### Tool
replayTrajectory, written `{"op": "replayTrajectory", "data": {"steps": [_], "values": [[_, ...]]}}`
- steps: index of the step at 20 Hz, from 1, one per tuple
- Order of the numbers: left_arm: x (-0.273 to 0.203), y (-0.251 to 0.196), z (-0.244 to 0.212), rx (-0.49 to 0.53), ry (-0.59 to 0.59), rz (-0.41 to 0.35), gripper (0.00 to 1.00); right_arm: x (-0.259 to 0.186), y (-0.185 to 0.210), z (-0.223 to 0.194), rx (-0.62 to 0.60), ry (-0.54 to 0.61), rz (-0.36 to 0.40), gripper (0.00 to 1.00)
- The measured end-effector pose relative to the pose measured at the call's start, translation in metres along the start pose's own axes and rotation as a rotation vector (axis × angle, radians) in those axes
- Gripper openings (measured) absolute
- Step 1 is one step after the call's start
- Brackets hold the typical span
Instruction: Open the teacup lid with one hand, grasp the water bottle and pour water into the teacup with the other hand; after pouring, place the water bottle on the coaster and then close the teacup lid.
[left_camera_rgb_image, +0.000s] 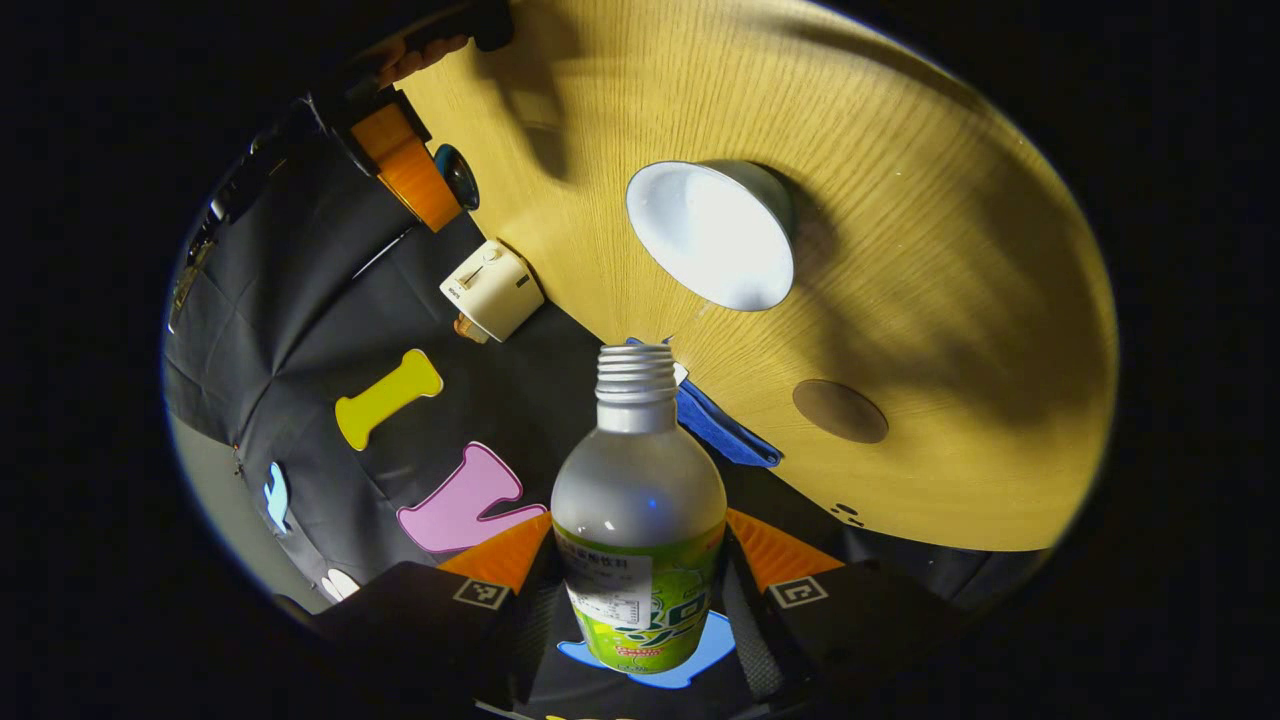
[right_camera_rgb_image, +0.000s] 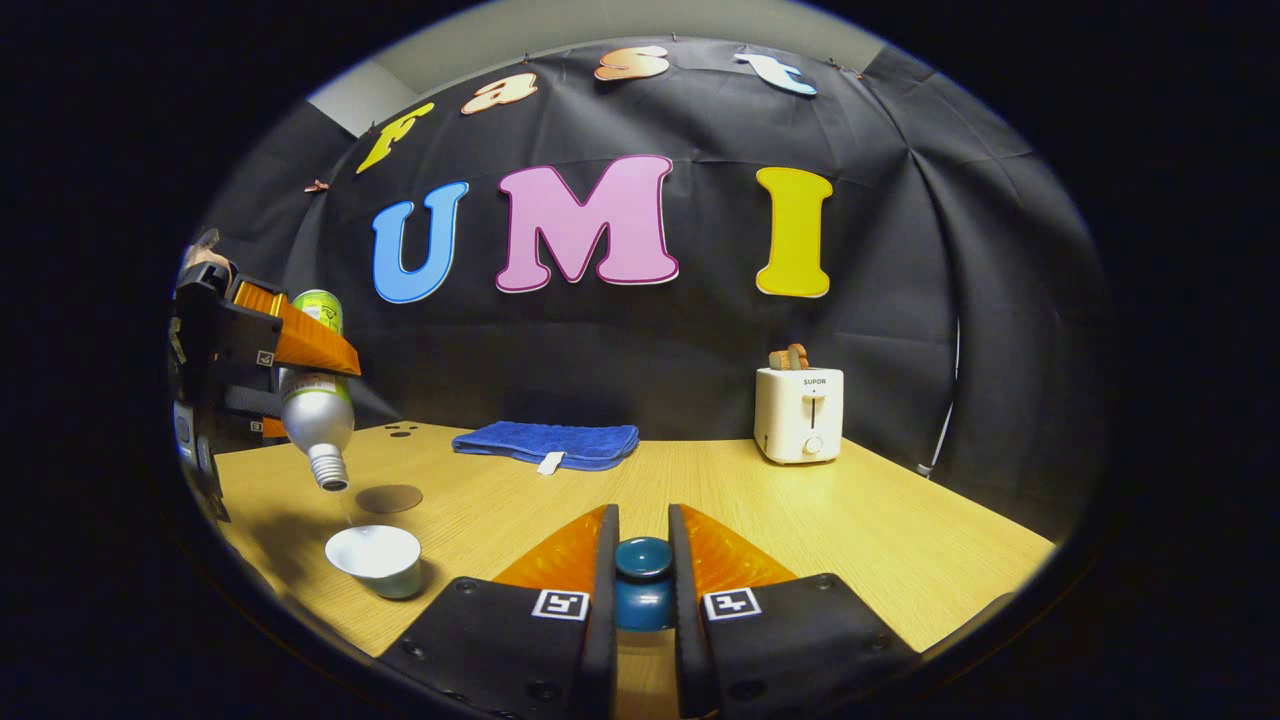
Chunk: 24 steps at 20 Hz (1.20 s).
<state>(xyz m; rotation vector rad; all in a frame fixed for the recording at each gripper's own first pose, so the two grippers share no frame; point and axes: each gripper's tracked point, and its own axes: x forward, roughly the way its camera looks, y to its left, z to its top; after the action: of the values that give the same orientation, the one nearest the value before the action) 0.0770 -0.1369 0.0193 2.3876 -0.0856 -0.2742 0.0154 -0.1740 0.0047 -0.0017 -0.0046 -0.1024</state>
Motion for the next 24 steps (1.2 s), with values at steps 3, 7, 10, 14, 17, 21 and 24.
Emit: {"op": "replayTrajectory", "data": {"steps": [3,7,10,14,17,21,24], "values": [[0.001,-0.002,0.0,-0.005,-0.002,-0.002,0.79,0.0,0.0,0.0,0.0,0.0,0.0,0.27],[0.0,0.001,0.002,-0.014,-0.01,0.009,0.78,-0.001,0.0,0.0,0.0,0.0,0.0,0.27],[-0.001,-0.003,0.003,-0.06,-0.022,0.001,0.78,0.0,0.0,0.0,0.0,0.0,0.0,0.27],[-0.007,-0.008,0.0,-0.353,-0.041,0.007,0.79,0.0,0.0,0.0,0.0,0.0,0.0,0.27],[-0.011,-0.009,-0.019,-0.703,-0.016,0.025,0.78,0.0,0.0,0.0,0.0,0.0,-0.001,0.27],[-0.019,-0.001,-0.051,-1.156,0.014,0.089,0.78,0.0,0.0,0.0,0.0,0.0,0.0,0.27],[-0.02,-0.004,-0.061,-1.52,-0.02,0.145,0.78,0.0,0.001,0.0,0.001,0.0,0.002,0.27]]}}
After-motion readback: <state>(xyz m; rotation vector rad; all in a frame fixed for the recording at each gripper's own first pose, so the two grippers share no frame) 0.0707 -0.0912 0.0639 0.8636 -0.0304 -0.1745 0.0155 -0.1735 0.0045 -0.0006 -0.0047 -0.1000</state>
